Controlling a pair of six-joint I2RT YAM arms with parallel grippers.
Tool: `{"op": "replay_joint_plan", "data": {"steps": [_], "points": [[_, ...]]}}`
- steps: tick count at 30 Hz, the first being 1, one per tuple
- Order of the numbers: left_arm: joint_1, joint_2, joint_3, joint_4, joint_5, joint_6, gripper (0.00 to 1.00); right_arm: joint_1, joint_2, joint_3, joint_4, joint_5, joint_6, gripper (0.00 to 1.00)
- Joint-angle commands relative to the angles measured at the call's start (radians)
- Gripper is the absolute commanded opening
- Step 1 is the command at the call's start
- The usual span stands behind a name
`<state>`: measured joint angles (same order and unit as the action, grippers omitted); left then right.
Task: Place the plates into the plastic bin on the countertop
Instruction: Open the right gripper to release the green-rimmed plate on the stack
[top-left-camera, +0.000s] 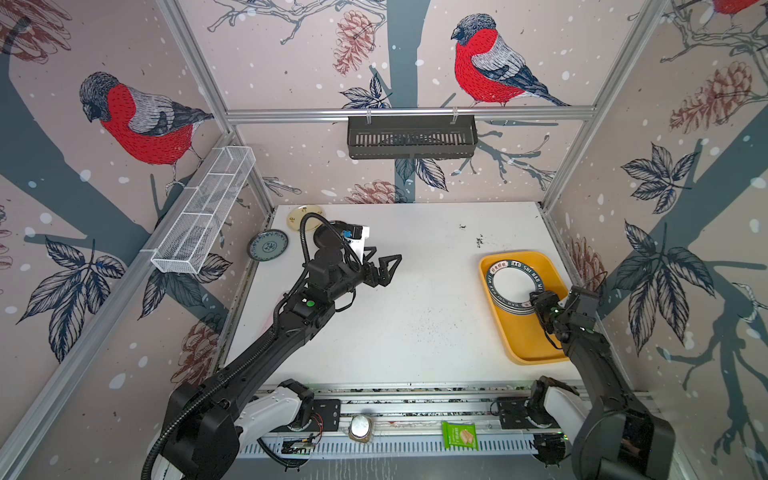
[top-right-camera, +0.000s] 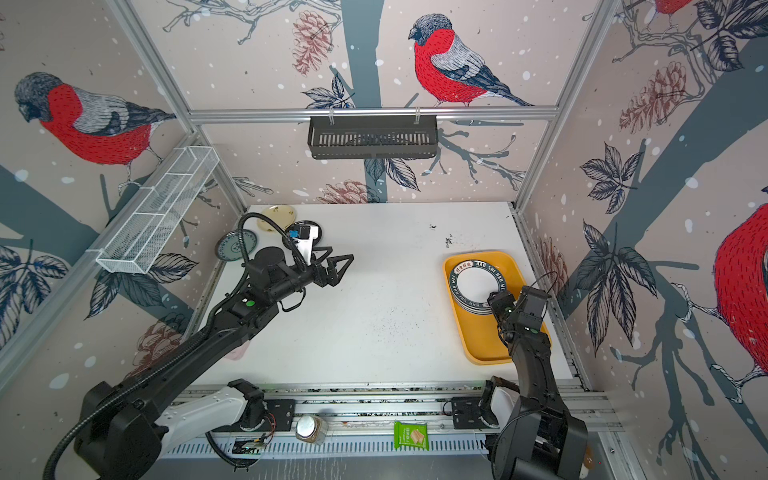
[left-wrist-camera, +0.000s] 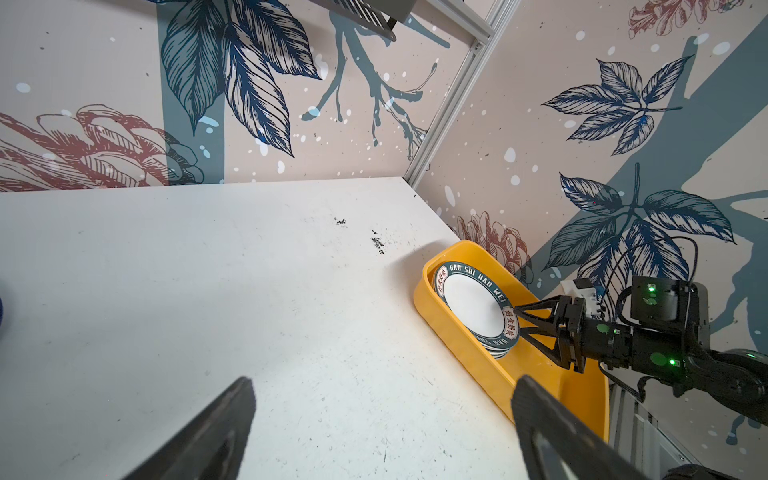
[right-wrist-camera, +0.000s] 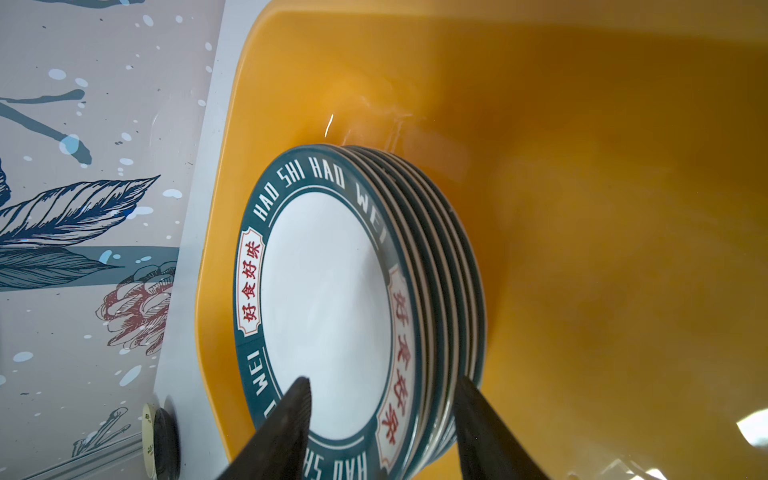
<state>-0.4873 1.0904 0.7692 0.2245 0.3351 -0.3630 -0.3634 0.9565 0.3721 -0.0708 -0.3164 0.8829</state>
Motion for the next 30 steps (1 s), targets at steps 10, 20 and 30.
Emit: {"op": "replay_joint_plan", "data": {"steps": [10, 20, 30], "points": [[-0.001, -0.002, 0.009, 0.007, -0.007, 0.011, 0.96, -0.004, -0.031, -0.001, 0.009, 0.003, -0.024, 1.0], [-0.001, 0.001, 0.009, 0.007, -0.005, 0.014, 0.96, -0.006, -0.073, -0.012, 0.015, 0.025, -0.019, 0.99], [0.0, -0.001, 0.005, -0.014, -0.115, -0.001, 0.97, 0.011, -0.102, 0.081, -0.08, -0.003, -0.018, 1.0]]}}
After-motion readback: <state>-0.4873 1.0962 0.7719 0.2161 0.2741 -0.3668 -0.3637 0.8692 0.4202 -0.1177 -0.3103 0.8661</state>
